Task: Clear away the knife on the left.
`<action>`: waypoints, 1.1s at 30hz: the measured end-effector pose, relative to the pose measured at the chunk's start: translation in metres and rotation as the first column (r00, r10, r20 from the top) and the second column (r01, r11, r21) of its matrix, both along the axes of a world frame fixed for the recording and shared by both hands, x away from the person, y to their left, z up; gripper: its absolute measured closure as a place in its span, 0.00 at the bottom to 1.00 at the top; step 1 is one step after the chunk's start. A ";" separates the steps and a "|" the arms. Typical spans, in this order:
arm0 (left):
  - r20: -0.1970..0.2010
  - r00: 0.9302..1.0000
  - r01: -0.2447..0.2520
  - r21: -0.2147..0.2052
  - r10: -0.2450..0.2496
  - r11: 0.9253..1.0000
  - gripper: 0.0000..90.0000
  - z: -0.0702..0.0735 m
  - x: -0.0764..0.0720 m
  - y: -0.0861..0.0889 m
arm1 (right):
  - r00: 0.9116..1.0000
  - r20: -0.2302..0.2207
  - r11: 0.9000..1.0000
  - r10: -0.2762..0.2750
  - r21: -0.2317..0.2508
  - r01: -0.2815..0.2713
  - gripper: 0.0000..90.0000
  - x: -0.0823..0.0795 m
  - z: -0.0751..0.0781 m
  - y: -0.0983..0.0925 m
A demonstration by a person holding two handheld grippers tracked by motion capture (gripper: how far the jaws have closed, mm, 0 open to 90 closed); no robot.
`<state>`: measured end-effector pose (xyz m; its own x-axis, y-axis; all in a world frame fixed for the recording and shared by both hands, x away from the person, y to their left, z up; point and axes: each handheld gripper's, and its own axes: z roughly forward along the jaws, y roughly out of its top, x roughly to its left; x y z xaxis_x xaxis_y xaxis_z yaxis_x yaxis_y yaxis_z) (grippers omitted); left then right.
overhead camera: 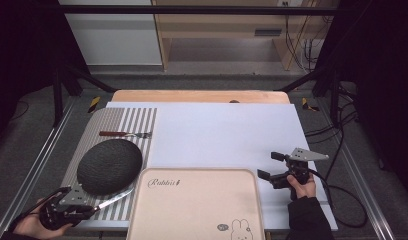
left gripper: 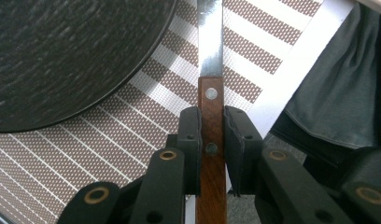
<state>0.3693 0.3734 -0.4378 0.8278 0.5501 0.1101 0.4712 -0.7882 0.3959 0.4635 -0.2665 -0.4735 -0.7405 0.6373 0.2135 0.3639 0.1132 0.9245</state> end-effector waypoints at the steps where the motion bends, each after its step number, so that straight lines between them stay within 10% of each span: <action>1: 0.003 1.000 -0.005 -0.005 0.005 1.000 0.86 0.001 0.000 0.000 | 1.000 0.000 1.000 0.000 0.001 0.000 0.00 0.000 0.000 0.000; 33: 0.067 0.989 -0.120 -0.170 0.133 0.978 0.86 0.019 0.020 -0.063 | 1.000 0.000 1.000 0.004 -0.001 -0.004 0.00 0.000 0.000 0.000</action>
<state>0.3889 0.3103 -0.4186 0.7432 0.6654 0.0697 0.5255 -0.6449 0.5549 0.4634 -0.2666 -0.4735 -0.7429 0.6347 0.2129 0.3633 0.1151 0.9245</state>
